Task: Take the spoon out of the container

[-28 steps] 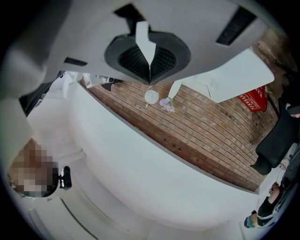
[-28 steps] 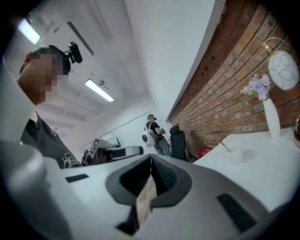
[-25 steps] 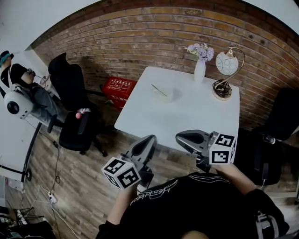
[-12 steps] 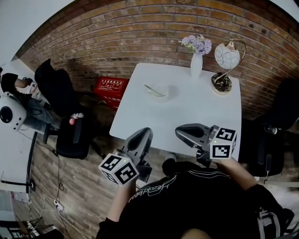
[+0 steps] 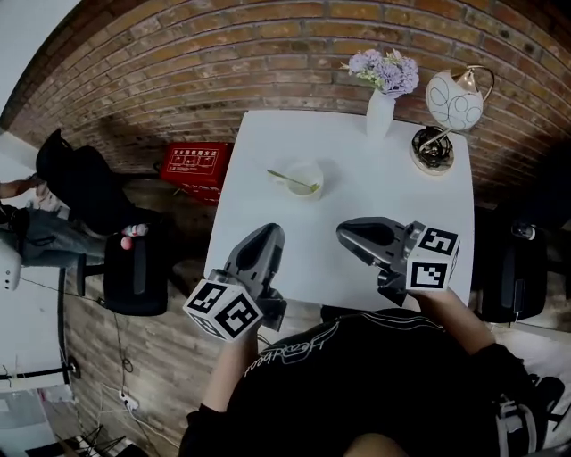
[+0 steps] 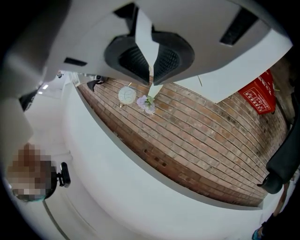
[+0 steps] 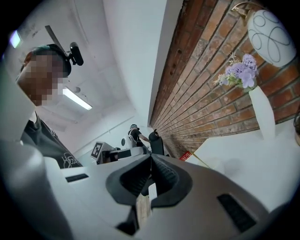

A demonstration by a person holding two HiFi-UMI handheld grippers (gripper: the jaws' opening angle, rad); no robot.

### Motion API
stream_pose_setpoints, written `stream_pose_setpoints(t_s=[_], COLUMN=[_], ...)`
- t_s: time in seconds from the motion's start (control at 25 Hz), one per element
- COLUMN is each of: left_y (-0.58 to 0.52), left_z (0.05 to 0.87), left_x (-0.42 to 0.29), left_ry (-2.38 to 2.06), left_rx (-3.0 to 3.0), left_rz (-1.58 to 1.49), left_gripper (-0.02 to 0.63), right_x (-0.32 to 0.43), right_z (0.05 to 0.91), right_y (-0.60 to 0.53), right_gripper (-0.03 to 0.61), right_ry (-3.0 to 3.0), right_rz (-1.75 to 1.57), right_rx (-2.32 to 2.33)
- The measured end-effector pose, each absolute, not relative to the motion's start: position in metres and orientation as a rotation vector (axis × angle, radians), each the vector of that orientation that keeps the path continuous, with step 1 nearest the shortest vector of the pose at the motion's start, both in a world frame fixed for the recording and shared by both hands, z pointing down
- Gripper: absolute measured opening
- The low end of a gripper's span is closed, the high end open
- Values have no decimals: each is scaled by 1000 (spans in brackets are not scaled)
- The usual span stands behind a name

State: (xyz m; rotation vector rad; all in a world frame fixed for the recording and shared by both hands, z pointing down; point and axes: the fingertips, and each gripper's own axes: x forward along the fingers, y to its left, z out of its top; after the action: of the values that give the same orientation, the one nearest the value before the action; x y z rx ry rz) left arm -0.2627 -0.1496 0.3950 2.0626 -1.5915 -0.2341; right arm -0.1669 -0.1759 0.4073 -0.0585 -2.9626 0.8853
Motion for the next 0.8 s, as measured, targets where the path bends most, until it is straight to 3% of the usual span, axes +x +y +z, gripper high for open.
stream_pose_setpoints(t_s=[0.16,0.28,0.56,0.8], left_y=[-184,-205,-243,-265], left_z=[404,414,446,489], left_x=[-281,-294,-328,-345], left_ry=[-1593,-1587,-1593,-1608], left_rx=[2035,2011,1913,1847], left_rz=[-207,-191,-185,-93], left_gripper=[11,85,167,175], right_x=[-175,-179,-179,-168], right_z=[411,418,424,431], right_y=[-207,-222,-241,-255], right_gripper=[-3,-3,-3,-3], right_ry=[-2961,-2961,-2956,-2950], right_rz=[906,929,938,959], right_rx=[-2,38,137,240])
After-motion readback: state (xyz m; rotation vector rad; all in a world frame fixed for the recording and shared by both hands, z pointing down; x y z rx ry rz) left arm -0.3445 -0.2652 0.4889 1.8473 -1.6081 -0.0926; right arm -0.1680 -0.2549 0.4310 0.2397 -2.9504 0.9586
